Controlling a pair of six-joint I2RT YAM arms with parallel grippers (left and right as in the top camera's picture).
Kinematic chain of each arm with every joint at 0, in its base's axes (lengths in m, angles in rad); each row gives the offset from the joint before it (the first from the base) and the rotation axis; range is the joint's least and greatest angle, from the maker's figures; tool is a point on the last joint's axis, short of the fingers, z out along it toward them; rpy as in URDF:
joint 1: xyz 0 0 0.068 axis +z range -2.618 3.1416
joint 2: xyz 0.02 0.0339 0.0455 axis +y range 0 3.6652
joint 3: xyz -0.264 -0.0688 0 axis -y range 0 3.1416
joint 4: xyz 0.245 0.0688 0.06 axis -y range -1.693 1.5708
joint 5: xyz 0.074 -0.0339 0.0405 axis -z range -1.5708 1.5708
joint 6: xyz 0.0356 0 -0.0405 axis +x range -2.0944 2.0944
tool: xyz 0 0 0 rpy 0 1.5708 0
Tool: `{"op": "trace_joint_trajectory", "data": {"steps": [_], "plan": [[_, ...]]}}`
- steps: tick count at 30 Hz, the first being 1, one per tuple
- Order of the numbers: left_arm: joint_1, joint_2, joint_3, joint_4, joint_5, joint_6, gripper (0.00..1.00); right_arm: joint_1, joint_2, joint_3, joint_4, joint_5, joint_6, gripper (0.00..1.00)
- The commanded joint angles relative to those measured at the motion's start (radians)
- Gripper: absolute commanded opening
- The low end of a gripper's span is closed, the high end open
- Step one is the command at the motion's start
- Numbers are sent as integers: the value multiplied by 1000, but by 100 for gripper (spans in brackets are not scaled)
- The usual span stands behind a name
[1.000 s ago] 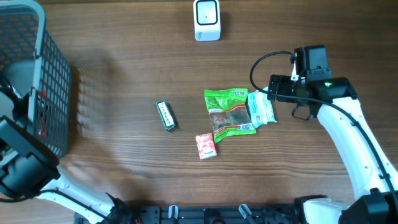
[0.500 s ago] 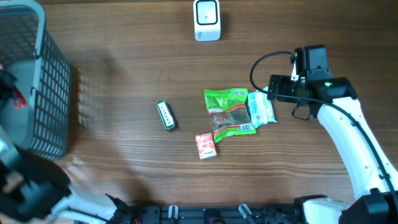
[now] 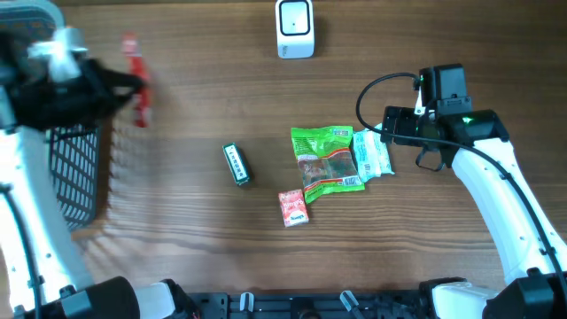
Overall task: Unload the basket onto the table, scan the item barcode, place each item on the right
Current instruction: 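Lift the red Nescafe sachet out and lay it beside the green box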
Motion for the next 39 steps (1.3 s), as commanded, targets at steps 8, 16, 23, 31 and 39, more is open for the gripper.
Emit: {"op": "trace_joint_trajectory", "data": {"steps": [8,16,23,31,39], "plan": [[-323,84,-28,21,90,86,4,2,-7,12,34,-342,130,100],[-329,133,-28,23,193,86,4,16,-8,12,147,-1021,58,66],[-394,133,-28,78,217,36,4,202,-8,12,465,-1187,164,65],[-416,135,-28,124,218,-163,4,416,-7,12,743,-1004,308,65],[-433,135,-28,120,348,-180,4,453,-6,12,833,-892,330,60]]}}
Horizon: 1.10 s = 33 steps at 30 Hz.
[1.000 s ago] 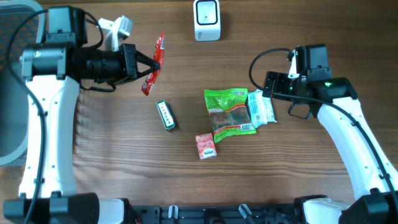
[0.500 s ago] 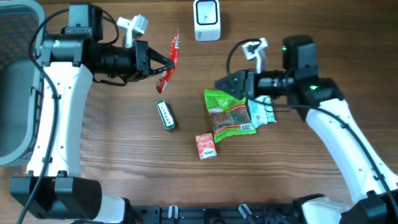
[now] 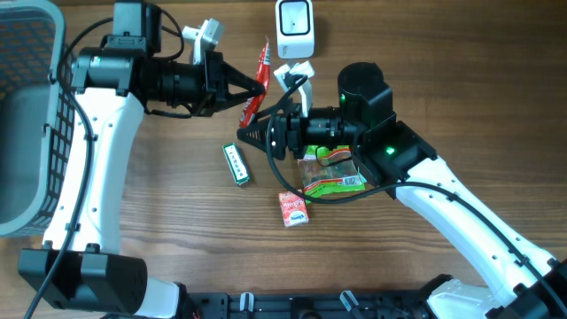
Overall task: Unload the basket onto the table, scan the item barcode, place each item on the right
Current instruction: 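Lift the red Nescafe sachet out and lay it beside the green box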
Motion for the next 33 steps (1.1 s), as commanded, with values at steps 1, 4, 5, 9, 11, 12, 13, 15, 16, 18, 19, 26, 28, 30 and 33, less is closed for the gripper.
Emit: {"op": "trace_joint_trajectory", "data": {"steps": [1,4,5,9,11,12,13,15,16,18,19,26,28,30,33], "plan": [[-8,3,-7,0,83,-16,4,2,-6,13,10,84,18,59],[-8,3,-7,0,105,-16,4,2,-6,13,14,122,19,58],[-8,3,-7,1,105,-15,4,2,-6,13,24,121,18,57],[-8,3,-7,1,104,-11,4,2,-6,13,54,121,22,45],[-8,3,-7,1,104,-11,4,2,-6,13,78,121,22,42],[-8,3,-7,0,104,-12,4,2,-6,13,82,122,22,37],[-8,3,-7,0,104,-12,4,2,-6,13,85,123,21,35],[-8,3,-7,1,104,-12,4,2,-6,13,85,148,22,25],[-8,3,-7,2,104,-11,4,2,-6,13,85,154,22,22],[-8,3,-7,17,103,-11,5,2,-6,13,71,158,11,14],[-8,3,-7,38,95,-11,9,2,-6,13,60,159,-2,11],[-5,4,-7,201,-214,-13,88,2,-6,12,-193,354,-170,4],[3,4,-7,209,-372,-13,94,3,-6,8,-280,439,-192,4],[11,4,-7,202,-539,-13,99,6,5,0,-375,550,-195,4],[11,5,-7,181,-689,-22,100,24,49,0,-451,641,-193,4]]}}
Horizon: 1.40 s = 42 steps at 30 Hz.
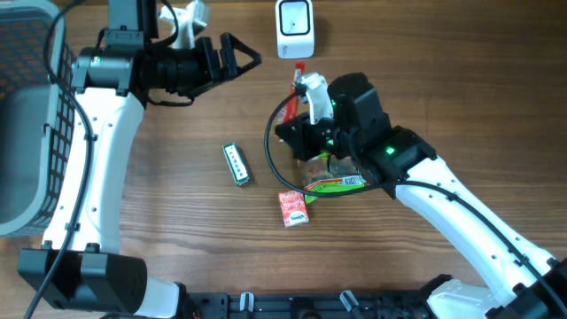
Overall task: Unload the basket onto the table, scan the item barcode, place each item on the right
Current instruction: 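Lift the red Nescafe sachet out and lay it beside the green box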
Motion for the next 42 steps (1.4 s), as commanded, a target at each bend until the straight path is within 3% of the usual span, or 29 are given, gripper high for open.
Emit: {"op": "trace_joint_trajectory", "data": {"steps": [1,10,14,16,22,25,26,28,31,33,35,36,42], "plan": [[8,5,-6,-24,-301,-11,100,30,68,1,-54,185,-27,4],[7,53,-6,-104,-372,-21,100,152,390,22,-39,325,22,5],[7,79,-6,-108,-372,-21,100,199,415,32,-13,376,21,4],[7,92,-6,-109,-372,-21,100,212,415,32,0,375,24,13],[7,95,-6,-109,-372,-21,100,216,415,32,-16,372,25,25],[7,95,-6,-109,-372,-21,100,216,415,32,-17,371,25,50],[7,95,-6,-109,-372,-21,100,216,415,32,-14,372,23,51],[7,95,-6,-108,-372,-21,100,212,414,35,15,368,22,50],[7,95,-6,-108,-372,-21,99,195,411,68,14,283,31,29],[7,95,-6,-109,-372,-21,75,188,412,70,12,243,88,10],[7,95,-6,-110,-372,-21,13,190,412,61,8,219,136,4],[7,96,-6,-114,-372,-21,4,193,412,50,7,212,180,4],[-33,97,-80,-95,-372,-21,4,197,462,29,16,206,269,4]]}}
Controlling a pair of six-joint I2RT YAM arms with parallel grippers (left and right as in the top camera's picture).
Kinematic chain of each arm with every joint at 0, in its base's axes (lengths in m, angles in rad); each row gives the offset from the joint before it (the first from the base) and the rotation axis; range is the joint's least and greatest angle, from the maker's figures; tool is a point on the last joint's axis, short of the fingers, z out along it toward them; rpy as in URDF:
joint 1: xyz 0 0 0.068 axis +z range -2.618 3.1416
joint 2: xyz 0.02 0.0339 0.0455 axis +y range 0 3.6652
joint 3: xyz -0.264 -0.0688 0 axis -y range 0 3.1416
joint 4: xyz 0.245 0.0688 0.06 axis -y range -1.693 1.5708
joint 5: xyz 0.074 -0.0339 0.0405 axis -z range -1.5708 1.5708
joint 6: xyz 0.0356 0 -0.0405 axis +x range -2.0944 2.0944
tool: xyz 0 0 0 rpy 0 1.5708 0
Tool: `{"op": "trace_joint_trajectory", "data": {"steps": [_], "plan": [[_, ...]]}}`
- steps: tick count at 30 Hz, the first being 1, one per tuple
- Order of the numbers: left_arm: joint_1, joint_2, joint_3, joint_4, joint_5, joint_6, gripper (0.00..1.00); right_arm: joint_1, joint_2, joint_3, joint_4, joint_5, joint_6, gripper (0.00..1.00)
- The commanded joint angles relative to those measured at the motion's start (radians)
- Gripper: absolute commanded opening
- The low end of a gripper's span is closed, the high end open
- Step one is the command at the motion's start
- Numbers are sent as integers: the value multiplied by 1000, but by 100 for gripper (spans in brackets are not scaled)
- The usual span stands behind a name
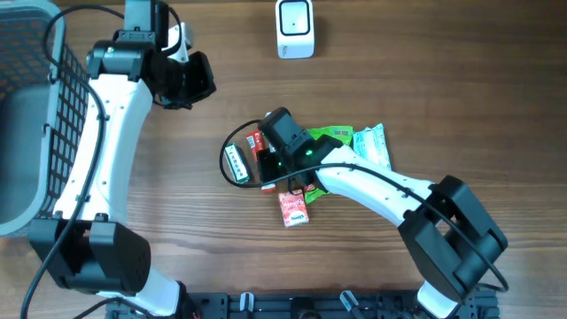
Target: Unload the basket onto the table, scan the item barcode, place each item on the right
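A red stick packet (255,141) pokes out at the tip of my right gripper (260,149), low over the table beside a dark green gum pack (236,164). The right gripper appears shut on the red packet, though the wrist hides most of the fingers. The white barcode scanner (294,28) stands at the back centre, well away from the packet. My left gripper (190,81) hangs at the upper left with nothing visible in it. It is seen end-on, so its jaws do not show.
A green snack bag (335,136) and a white-green packet (373,146) lie right of the right wrist. A small red packet (294,208) lies nearer the front. A black wire basket (40,106) fills the left edge.
My right gripper has gone from just below the scanner down and left to the table by the gum pack, red packet with it. The left arm has pulled back to the left.
First the left gripper held the red packet near the basket while the right arm stood at the right. Then both grippers met on it below the scanner. Then the right one held it by the scanner, the left open. Now it is low by the gum pack.
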Motion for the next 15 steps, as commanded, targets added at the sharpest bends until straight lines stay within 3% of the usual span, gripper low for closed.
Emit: {"op": "trace_joint_trajectory", "data": {"steps": [1,9,15], "plan": [[-34,10,-80,34,-5,-1,4,5,59,-16,13,-34,67,4],[-35,10,-186,145,-65,-1,11,6,158,-16,18,-100,106,4],[-35,10,-186,149,-111,-1,23,-17,45,27,-27,13,26,4]]}}
